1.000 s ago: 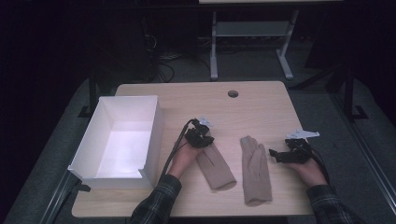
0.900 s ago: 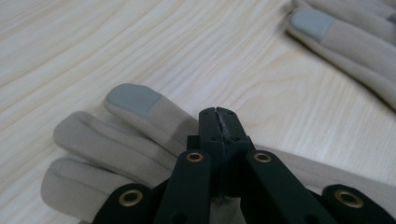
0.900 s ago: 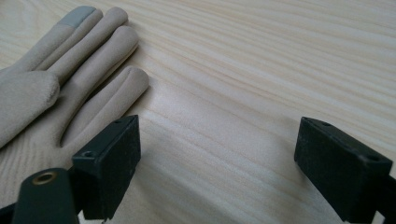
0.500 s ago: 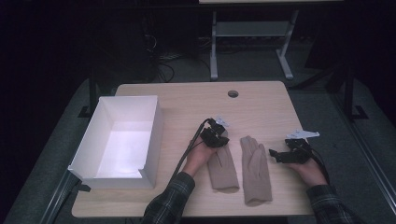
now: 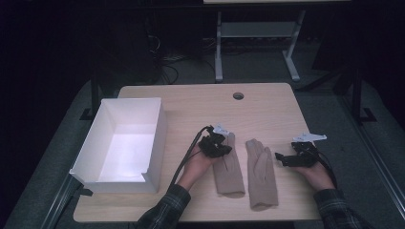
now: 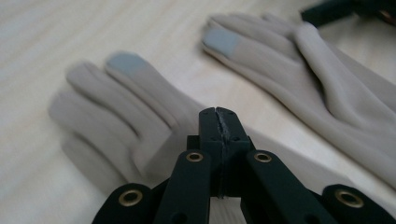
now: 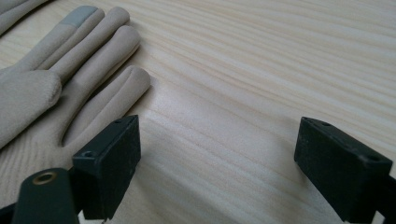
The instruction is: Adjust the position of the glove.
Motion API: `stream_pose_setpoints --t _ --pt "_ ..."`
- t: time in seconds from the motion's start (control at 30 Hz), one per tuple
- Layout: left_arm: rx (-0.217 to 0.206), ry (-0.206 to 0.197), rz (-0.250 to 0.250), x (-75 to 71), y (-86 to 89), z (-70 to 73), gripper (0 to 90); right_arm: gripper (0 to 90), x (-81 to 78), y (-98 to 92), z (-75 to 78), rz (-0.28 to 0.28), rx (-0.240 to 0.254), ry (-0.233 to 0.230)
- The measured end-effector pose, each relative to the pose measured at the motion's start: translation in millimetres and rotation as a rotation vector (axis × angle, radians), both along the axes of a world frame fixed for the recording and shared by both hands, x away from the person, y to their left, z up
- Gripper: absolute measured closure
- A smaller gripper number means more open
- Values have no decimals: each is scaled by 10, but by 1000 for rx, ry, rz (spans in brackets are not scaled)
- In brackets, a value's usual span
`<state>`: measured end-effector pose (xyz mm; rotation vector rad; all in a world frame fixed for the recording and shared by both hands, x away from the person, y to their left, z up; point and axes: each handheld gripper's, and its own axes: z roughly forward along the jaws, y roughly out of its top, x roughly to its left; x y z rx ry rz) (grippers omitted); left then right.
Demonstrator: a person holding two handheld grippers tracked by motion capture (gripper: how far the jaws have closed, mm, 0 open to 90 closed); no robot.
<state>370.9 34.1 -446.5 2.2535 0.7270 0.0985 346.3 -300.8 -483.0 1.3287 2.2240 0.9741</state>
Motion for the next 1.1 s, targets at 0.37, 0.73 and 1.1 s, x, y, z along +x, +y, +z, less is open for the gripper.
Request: stream_pose_setpoints --t 0.37,0.73,1.1 --pt "35 49 -121 -593 137 -93 897 141 0 1 0 0 0 0" --pt "80 49 -134 -747 363 -108 897 141 -1 2 0 -1 0 0" --pt "14 -34 19 -533 536 126 721 141 -1 2 0 -1 -1 0"
